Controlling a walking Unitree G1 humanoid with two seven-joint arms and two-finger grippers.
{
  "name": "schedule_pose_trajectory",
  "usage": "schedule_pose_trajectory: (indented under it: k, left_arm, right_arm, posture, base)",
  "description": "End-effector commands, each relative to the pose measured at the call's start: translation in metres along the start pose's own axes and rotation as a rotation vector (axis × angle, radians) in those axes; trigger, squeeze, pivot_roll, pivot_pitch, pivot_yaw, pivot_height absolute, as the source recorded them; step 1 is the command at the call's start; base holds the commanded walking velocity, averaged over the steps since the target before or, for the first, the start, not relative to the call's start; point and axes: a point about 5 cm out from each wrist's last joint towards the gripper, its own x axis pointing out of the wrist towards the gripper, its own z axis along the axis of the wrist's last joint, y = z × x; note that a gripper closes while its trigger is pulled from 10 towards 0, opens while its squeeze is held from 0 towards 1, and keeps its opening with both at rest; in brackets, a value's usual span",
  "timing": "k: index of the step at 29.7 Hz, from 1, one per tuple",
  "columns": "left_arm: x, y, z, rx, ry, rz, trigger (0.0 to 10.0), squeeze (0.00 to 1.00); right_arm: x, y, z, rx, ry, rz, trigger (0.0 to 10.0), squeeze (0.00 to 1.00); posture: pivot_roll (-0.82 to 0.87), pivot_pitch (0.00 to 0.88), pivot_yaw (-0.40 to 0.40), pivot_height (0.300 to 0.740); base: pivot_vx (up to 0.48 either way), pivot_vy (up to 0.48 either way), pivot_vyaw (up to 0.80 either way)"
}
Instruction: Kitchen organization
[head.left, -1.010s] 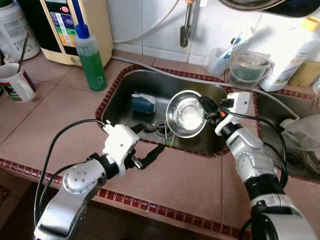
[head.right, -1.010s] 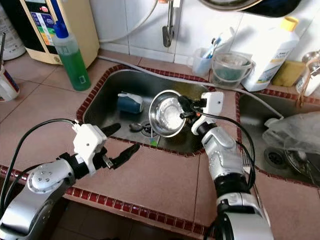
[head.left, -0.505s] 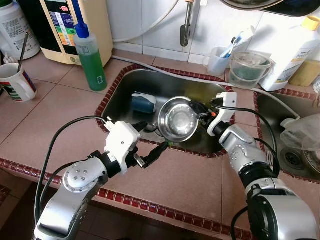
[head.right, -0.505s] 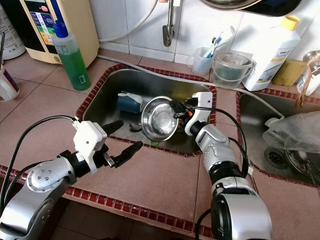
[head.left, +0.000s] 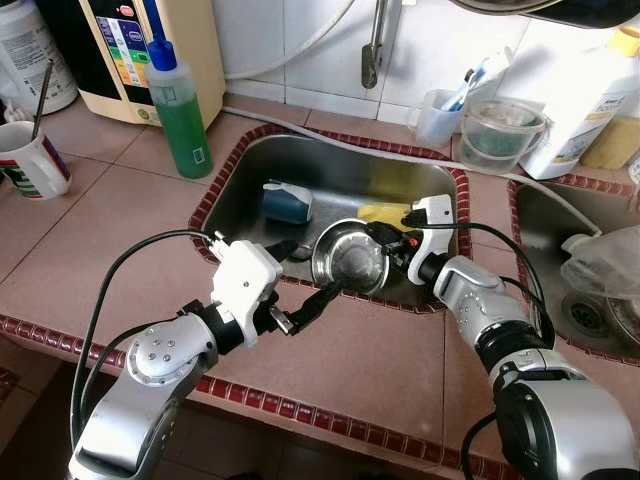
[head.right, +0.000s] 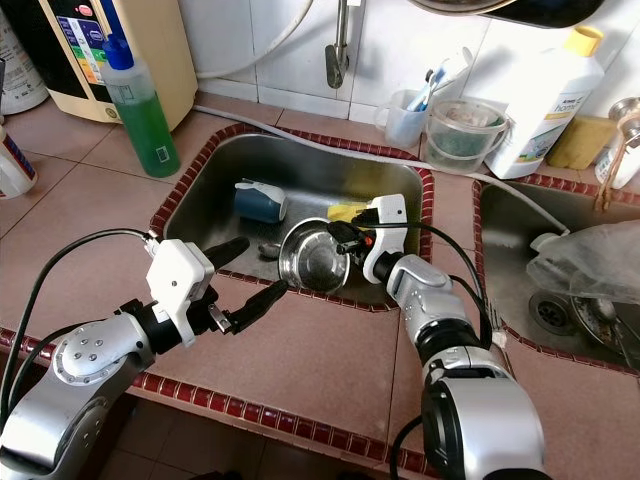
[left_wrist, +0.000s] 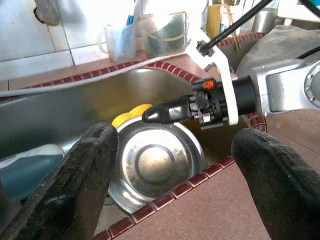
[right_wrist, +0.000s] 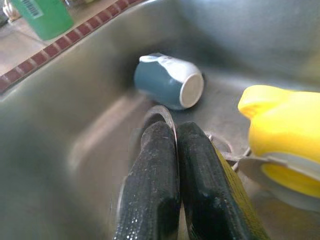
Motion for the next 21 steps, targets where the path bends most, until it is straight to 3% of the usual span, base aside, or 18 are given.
schedule_pose_trajectory:
  k: [1,10,21]
  left_arm:
    - [0.0,-0.003,0.003,0.004,-0.006,-0.009,10.0,0.0]
    - [0.001,-0.002,0.004,0.002,-0.009,-0.012,10.0,0.0]
    - [0.002,0.009,-0.002,0.016,0.012,0.07,10.0,0.0]
  right_arm:
    - [0.001,0.001,0.004,-0.026,0.003,0.019,10.0,1.0]
    - [0.002,-0.001,0.013,-0.035,-0.019,0.019,10.0,1.0]
    - [0.002,-0.002,0.038,-0.071,-0.196,-0.031,10.0,1.0]
  posture:
    - [-0.02,0.145,-0.049,0.74]
    - [-0.02,0.147,-0.044,0.74]
    - [-0.01,0.129,-0.047,0.74]
  base:
    - [0.0,0.0,0.0]
    - [0.0,0.0,0.0]
    - [0.0,0.0,0.0]
